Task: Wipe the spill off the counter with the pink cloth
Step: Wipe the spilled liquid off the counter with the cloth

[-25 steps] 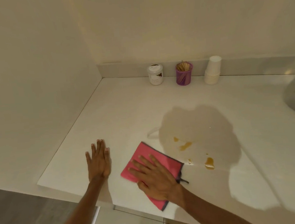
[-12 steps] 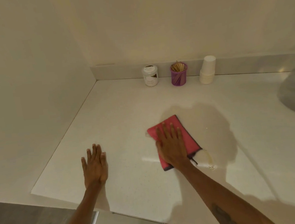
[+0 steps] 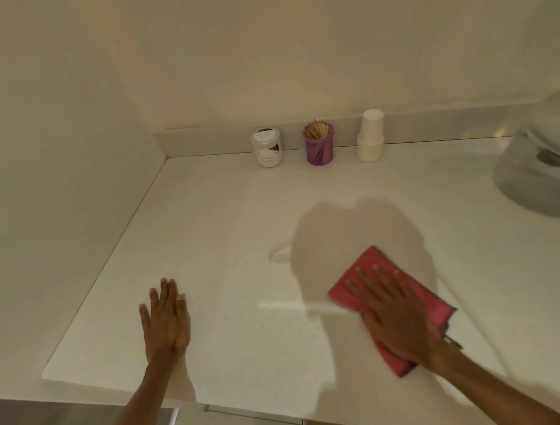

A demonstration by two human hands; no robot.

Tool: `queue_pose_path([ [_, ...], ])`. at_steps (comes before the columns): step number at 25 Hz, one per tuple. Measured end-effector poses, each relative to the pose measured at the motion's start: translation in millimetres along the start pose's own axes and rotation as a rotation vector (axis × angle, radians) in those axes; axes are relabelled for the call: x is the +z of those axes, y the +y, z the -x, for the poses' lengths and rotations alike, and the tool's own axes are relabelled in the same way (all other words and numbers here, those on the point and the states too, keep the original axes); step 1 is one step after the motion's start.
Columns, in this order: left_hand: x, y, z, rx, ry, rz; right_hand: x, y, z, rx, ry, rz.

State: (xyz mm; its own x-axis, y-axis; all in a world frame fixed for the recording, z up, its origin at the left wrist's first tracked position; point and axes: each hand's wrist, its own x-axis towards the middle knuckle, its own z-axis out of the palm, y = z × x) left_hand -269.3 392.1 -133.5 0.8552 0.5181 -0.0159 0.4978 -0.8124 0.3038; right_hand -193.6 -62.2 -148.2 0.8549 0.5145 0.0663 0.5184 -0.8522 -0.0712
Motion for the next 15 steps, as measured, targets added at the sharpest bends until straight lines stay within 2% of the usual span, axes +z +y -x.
queue_pose_path([
  [3, -1, 2, 0, 0.0, 0.005, 0.008, -10, 34, -48, 0.069, -0.064, 0.024],
  [6, 1, 2, -3, 0.004, 0.013, 0.007, -11, 11, -102, 0.038, -0.1, -0.002],
  [8, 2, -1, -4, 0.017, 0.025, 0.007, -8, -24, -118, -0.059, -0.126, -0.025],
  [11, 3, -5, -3, 0.03, 0.03, 0.022, 1, -68, -90, -0.343, -0.151, 0.009],
  [13, 4, -7, -5, 0.034, 0.036, 0.018, 4, -65, -59, -0.498, -0.116, 0.011],
  [15, 7, -8, -7, 0.029, 0.035, 0.002, 4, -36, -38, -0.55, -0.088, 0.026],
])
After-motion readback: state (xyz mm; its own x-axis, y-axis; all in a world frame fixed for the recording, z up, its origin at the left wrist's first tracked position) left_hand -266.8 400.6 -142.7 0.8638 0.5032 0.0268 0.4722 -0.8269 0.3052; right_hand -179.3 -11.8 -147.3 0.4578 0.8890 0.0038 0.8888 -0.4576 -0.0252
